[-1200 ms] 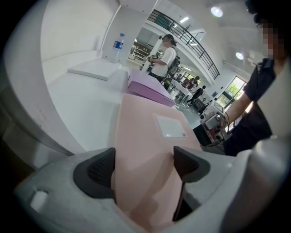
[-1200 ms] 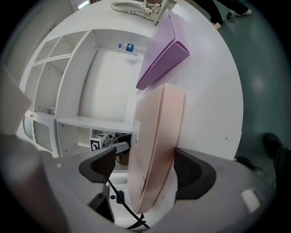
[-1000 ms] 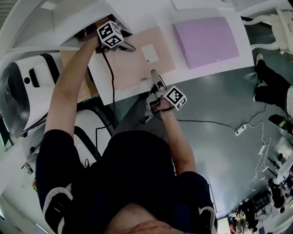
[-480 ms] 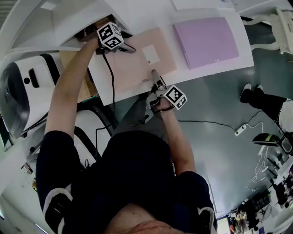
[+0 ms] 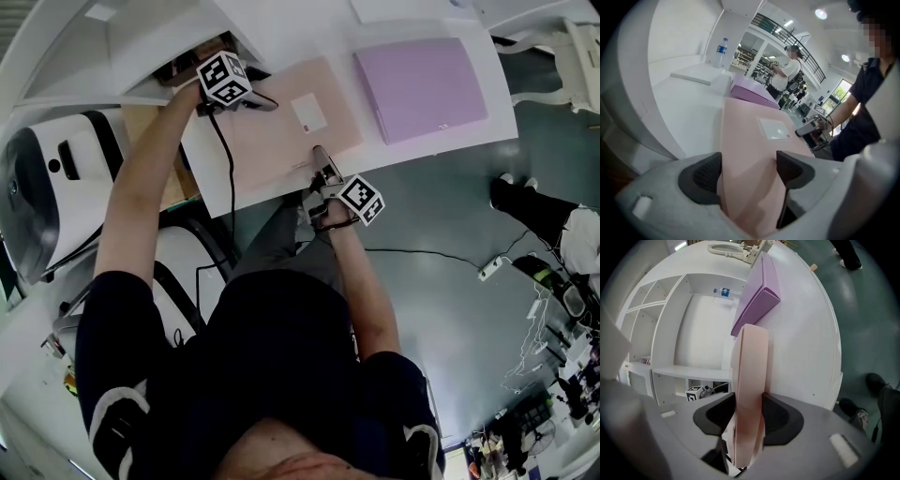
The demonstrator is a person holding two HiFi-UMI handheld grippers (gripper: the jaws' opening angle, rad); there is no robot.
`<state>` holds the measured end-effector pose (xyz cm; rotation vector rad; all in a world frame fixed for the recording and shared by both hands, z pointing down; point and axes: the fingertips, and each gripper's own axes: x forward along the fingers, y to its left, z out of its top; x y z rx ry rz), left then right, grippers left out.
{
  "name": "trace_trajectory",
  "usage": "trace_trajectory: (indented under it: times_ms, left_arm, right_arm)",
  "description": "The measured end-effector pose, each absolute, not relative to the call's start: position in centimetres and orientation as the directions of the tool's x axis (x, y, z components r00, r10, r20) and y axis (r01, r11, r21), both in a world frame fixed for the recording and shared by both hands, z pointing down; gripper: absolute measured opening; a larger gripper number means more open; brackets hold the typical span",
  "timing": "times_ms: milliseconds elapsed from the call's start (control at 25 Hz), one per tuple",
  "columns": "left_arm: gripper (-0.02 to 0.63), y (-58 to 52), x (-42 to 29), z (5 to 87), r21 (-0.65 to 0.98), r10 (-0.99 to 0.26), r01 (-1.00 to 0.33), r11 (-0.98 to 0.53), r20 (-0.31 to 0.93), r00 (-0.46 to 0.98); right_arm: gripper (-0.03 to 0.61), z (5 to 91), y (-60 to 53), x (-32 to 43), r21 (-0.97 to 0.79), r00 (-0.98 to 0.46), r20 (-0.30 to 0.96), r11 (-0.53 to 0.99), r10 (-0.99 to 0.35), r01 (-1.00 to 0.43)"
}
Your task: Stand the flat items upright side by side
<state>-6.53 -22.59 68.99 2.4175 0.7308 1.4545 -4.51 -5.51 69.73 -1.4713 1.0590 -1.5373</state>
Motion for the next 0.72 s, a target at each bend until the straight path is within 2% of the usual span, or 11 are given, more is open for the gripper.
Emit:
trace_trajectory:
  times_ms: [720]
  left_arm:
    - [0.379,-22.7,-6.0,65.4,0.384,0.49,0.305,-0.871,0.652,0.578]
  right_arm:
    - [0.16,64.7,-5.6,-2.1,-0.924,-0.019,0.335,-0.324,-0.942,-0.202]
